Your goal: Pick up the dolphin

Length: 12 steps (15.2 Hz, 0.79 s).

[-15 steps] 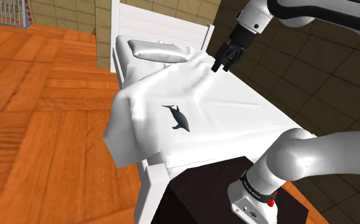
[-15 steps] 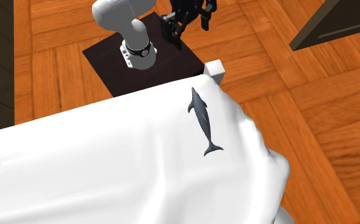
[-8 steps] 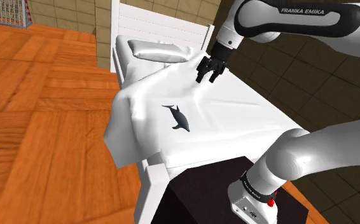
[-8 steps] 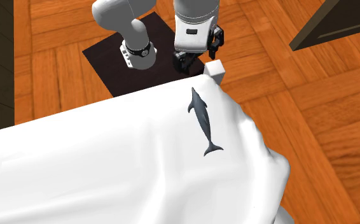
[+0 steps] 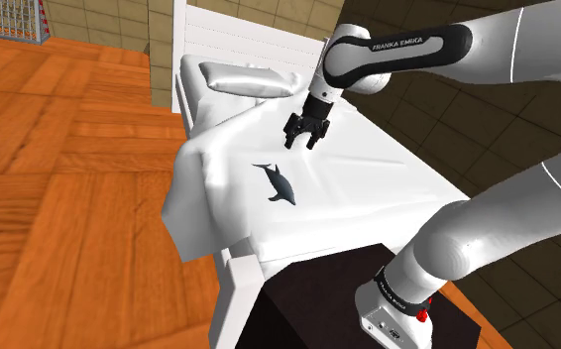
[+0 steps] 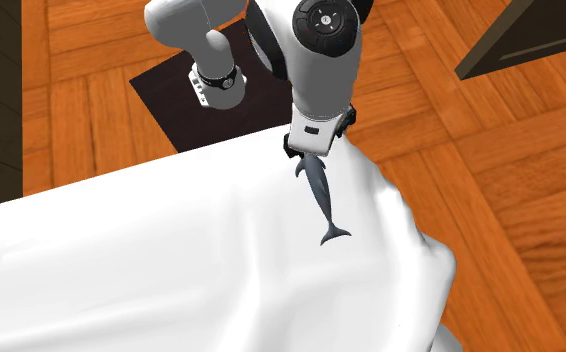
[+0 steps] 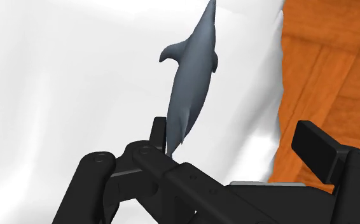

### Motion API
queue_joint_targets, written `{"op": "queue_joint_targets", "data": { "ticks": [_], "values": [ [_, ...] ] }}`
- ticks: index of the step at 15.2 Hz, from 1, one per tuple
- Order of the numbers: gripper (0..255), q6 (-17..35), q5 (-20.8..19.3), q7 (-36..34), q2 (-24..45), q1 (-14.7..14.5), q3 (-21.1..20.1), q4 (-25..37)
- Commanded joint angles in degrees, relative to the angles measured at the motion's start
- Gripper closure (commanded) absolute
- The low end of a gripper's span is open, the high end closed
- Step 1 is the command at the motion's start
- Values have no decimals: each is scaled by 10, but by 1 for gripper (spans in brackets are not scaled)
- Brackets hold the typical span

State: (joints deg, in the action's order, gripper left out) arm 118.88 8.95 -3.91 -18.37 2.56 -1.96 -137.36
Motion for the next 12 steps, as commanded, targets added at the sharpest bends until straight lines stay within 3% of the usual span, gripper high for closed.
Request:
{"op": "queue_joint_targets", "data": {
  "ticks": [1, 8, 12],
  "values": [
    [0, 27, 6, -6, 41, 2, 1, 2],
    [0, 99, 31, -20, 189, 7, 6, 33],
    [0, 125, 36, -15, 214, 7, 6, 29]
  ]
}}
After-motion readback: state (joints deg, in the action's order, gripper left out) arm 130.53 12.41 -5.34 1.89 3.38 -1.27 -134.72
